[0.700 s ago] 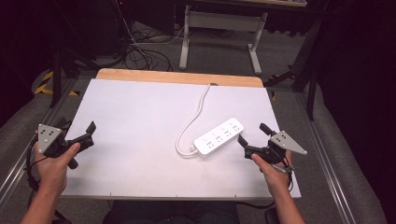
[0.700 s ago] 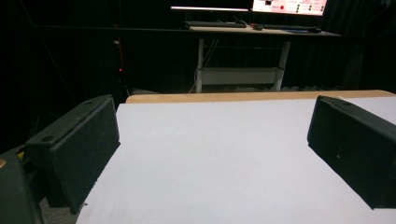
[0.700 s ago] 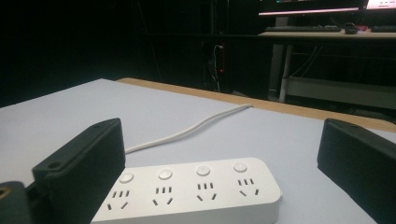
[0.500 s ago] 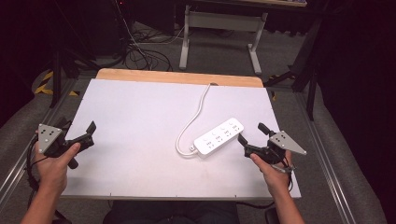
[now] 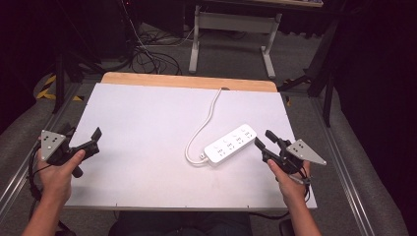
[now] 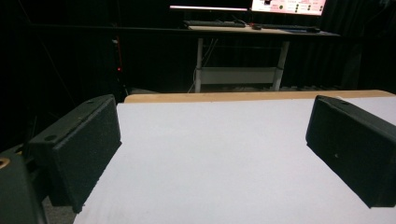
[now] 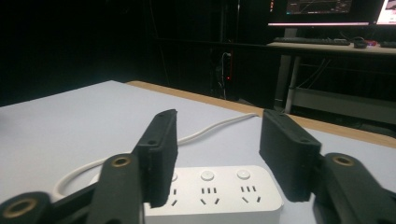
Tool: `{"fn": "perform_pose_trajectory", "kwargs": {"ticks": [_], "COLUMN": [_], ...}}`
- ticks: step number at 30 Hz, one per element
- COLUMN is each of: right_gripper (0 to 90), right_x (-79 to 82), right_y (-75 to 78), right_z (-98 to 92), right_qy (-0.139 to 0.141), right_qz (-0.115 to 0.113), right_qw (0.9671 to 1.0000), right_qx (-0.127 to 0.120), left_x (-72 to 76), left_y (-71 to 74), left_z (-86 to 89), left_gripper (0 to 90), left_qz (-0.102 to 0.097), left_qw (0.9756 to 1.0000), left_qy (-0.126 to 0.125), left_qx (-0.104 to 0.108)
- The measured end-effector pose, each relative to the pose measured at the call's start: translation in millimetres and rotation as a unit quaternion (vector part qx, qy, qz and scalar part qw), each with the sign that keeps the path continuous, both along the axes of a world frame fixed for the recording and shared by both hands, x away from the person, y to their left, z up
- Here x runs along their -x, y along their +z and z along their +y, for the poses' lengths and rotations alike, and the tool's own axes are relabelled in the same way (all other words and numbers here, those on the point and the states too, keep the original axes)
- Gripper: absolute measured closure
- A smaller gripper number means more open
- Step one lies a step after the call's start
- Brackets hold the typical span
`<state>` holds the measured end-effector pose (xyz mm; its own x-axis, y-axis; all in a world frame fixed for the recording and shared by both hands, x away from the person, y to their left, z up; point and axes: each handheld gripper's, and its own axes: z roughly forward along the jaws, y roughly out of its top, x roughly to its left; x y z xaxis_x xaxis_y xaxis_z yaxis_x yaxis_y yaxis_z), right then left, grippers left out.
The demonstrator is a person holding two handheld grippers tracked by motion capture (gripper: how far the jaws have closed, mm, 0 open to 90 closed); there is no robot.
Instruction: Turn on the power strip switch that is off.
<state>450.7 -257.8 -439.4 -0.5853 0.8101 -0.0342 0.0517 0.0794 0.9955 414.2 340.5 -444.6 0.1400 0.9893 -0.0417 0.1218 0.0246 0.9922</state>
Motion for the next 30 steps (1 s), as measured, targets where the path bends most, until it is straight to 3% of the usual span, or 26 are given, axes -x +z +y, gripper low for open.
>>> {"fn": "perform_pose_trajectory", "kwargs": {"ticks": [5, 12, 16, 24, 27, 29, 30], "right_gripper": [66.3, 77.7, 90.0, 90.0, 90.0, 90.0, 90.0], "right_x": [1.7, 2.1, 2.4, 0.2, -6.6, -16.2, -16.2], "right_y": [0.8, 1.0, 1.8, 8.5, 13.4, 17.3, 17.3], "right_z": [-0.9, -1.1, -2.0, -2.2, -1.9, -0.4, -0.4], "right_qy": [0.006, 0.016, 0.034, 0.037, 0.036, 0.031, 0.031], "right_qz": [0.0, 0.003, 0.027, 0.049, 0.068, 0.095, 0.095], "right_qw": [1.0, 0.9999, 0.9991, 0.998, 0.9966, 0.9943, 0.9943], "right_qx": [-0.001, -0.005, -0.004, 0.018, 0.032, 0.038, 0.038], "left_x": [0.0, -0.5, -0.3, -0.8, -0.7, -0.8, -0.9], "left_y": [-0.1, -0.5, -0.6, -1.0, -1.2, -1.5, -1.7], "left_z": [0.2, -0.4, -0.8, 0.4, 0.0, 0.1, 0.2], "left_gripper": [3.8, 4.3, 5.2, 5.0, 5.0, 5.0, 5.0], "left_qz": [0.0, 0.002, 0.003, 0.004, 0.005, 0.005, 0.005], "left_qw": [1.0, 1.0, 1.0, 1.0, 1.0, 1.0, 1.0], "left_qy": [0.0, -0.003, -0.006, -0.006, -0.007, -0.007, -0.007], "left_qx": [0.0, 0.0, 0.001, 0.002, 0.002, 0.003, 0.003]}}
